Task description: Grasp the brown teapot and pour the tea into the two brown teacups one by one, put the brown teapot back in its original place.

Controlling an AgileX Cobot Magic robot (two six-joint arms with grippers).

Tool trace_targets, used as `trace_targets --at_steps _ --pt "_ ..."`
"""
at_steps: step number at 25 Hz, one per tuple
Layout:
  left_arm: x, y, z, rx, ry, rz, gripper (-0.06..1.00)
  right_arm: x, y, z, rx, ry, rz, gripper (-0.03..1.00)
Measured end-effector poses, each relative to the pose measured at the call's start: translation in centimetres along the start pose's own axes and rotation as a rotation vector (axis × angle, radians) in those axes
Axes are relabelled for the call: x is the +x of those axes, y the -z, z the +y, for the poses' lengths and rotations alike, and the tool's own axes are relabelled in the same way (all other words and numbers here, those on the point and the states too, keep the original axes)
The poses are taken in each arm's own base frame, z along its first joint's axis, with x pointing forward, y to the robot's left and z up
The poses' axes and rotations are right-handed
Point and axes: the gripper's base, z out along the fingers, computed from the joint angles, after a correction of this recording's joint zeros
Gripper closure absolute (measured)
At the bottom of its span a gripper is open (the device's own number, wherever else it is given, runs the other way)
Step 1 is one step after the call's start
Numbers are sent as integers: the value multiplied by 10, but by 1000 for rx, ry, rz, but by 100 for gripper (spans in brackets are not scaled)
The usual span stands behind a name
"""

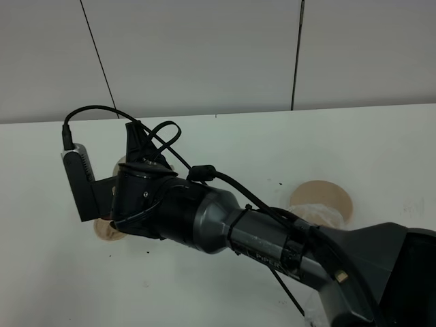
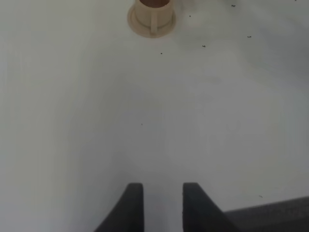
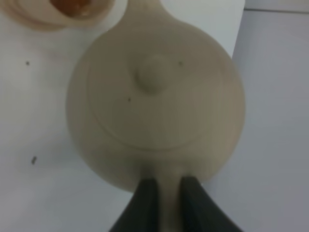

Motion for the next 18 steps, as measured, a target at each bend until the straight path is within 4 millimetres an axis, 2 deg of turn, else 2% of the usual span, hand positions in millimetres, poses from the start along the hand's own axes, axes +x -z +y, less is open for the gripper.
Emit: trace_targets --at_steps 18 --pt "0 0 0 0 0 0 68 0 1 0 3 -11 6 87"
